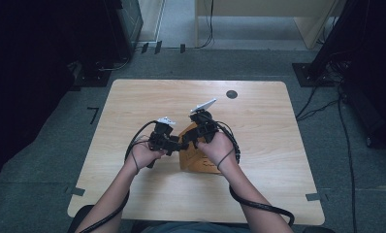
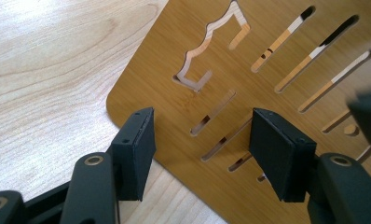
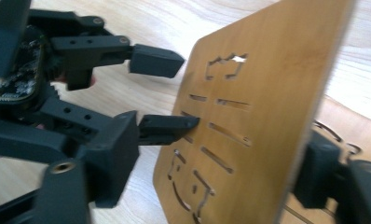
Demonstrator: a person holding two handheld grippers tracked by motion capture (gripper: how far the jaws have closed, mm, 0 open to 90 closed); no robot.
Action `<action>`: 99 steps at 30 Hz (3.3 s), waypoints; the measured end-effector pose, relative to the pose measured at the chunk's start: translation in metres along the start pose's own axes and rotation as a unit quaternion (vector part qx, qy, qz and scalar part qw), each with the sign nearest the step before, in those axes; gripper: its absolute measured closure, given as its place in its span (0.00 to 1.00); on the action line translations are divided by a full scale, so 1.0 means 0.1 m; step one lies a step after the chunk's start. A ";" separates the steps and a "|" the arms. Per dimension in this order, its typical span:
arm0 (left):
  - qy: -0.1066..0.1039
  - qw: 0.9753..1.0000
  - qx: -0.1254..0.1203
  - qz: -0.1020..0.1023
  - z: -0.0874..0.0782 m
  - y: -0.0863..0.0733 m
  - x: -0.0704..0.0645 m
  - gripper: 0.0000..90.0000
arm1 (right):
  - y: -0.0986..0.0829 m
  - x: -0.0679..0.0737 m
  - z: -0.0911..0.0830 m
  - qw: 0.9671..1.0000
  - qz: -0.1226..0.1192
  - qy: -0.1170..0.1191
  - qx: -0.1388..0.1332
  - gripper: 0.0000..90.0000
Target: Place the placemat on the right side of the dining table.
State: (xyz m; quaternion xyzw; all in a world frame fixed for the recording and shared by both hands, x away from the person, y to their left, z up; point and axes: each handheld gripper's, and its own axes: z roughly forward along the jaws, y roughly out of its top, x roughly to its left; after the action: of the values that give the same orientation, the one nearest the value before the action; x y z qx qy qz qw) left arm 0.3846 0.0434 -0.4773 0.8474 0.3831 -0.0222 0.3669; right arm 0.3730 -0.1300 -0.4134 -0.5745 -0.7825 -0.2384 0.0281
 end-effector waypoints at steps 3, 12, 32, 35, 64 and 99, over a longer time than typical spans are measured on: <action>-0.001 1.000 -0.002 0.001 -0.01 0.00 0.01 0.43 | -0.01 0.00 -0.01 1.000 -0.017 0.024 -0.004 0.26; -0.001 1.000 -0.010 0.000 -0.03 0.01 0.02 0.42 | 0.01 -0.05 -0.13 1.000 -0.010 0.020 0.001 0.63; 0.001 1.000 -0.020 -0.004 -0.10 0.04 0.05 0.43 | 0.05 -0.08 -0.12 0.997 0.048 0.037 0.039 0.92; 0.002 1.000 -0.023 -0.007 -0.12 0.04 0.06 0.42 | 0.06 -0.08 -0.13 0.997 0.050 0.045 0.044 0.95; 0.018 1.000 -0.012 0.009 -0.11 0.03 0.05 0.42 | 0.16 0.09 -0.35 0.999 0.016 -0.012 0.042 0.97; 0.022 0.999 -0.015 0.027 -0.07 0.01 0.03 0.40 | 0.09 -0.37 -0.71 0.999 0.041 -0.022 0.022 0.97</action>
State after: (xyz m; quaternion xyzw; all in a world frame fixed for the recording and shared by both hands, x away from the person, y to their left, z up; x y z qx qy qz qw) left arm 0.3857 0.0488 -0.4722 0.8520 0.3686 0.0117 0.3716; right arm 0.3772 -0.1896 -0.3595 -0.6107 -0.7637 -0.2066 0.0331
